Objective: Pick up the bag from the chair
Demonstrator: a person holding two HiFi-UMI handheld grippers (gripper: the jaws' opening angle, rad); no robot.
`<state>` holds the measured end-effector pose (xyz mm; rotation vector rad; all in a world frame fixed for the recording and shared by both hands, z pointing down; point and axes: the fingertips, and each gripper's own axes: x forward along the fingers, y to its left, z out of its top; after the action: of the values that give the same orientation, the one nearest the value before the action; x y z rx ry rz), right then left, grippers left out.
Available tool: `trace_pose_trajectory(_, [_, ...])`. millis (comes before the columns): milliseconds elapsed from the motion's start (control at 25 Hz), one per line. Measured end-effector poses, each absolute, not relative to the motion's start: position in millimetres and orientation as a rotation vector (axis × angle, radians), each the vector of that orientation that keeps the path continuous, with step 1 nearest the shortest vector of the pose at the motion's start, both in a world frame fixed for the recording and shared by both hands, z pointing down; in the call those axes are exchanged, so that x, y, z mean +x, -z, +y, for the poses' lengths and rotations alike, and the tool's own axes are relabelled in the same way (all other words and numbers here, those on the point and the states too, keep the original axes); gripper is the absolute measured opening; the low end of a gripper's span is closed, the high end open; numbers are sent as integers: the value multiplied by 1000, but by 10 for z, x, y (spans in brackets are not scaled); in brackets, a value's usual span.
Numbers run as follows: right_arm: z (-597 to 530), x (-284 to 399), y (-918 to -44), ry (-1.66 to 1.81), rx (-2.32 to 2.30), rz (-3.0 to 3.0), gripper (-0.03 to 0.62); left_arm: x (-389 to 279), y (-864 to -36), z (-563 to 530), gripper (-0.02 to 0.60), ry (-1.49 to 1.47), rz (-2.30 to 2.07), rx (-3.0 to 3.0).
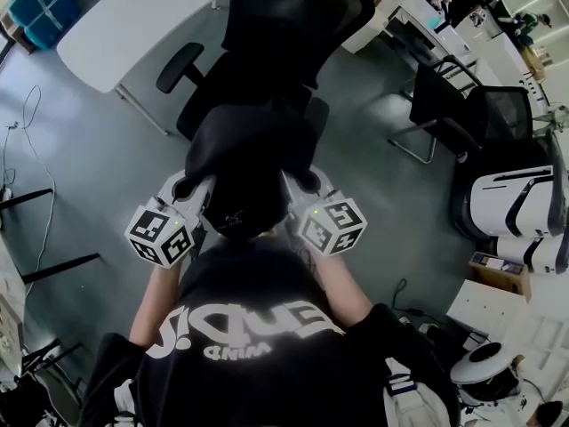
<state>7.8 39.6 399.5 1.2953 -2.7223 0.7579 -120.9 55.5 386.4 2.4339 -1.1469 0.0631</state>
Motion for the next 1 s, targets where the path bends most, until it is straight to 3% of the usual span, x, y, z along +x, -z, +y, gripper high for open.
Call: trace_pose_trajectory(1000, [945, 470, -4436, -787, 1186, -2685, 26, -783, -4313, 1064, 12, -142, -1200, 2334])
